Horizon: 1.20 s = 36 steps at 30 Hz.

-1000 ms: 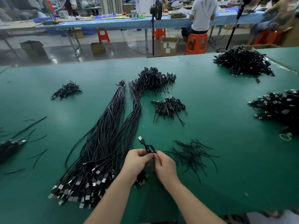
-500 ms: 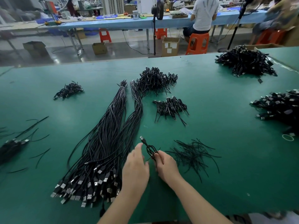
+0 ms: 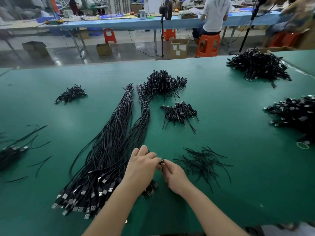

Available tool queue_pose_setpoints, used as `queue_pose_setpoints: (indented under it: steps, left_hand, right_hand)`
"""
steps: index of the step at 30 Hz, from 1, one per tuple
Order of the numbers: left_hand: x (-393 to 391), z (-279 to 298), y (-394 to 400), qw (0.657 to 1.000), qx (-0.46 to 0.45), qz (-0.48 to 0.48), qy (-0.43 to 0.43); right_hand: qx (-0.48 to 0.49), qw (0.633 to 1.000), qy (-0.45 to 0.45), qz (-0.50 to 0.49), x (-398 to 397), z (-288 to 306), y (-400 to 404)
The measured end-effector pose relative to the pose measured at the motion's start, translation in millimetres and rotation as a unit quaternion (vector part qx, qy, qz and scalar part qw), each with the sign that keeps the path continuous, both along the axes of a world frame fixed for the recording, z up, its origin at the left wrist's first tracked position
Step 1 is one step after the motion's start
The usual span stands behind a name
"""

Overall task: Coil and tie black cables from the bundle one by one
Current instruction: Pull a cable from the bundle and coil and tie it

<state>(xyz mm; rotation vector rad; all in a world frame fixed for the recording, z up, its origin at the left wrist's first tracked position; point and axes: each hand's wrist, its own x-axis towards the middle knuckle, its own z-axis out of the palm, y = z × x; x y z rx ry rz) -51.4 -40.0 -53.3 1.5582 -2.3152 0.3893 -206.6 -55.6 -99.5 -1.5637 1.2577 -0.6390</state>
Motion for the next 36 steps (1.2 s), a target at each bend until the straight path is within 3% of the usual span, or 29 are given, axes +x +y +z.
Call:
queue_pose_setpoints:
  steps: [7,12,19,25,30,36]
  left_hand:
    - [-11,8,-10,0.973,0.172,0.124,0.087]
    - [-13,17,-21,0.952,0.239,0.153,0.118]
    - [-1,25,-17,0.931,0.307,0.173,0.099]
    - [1,26,-9,0.935,0.304,0.152,0.102]
    - [-6,28,-5,0.954,0.291,0.075,-0.025]
    - [-20,33,5,0.961,0.249,0.114,-0.034]
  right_hand:
    - [-0.003,1.000,-0.006,-0.003,-3,1,7]
    - [-0.140,0.984,0.112,0.017,0,-5,14]
    - [-0.272,0.945,0.176,0.036,6,-10,20]
    - [-0.316,0.930,0.187,0.028,8,-6,23]
    - [-0.288,0.944,0.161,0.019,8,-4,25]
    - [-0.304,0.945,0.122,-0.001,8,2,28]
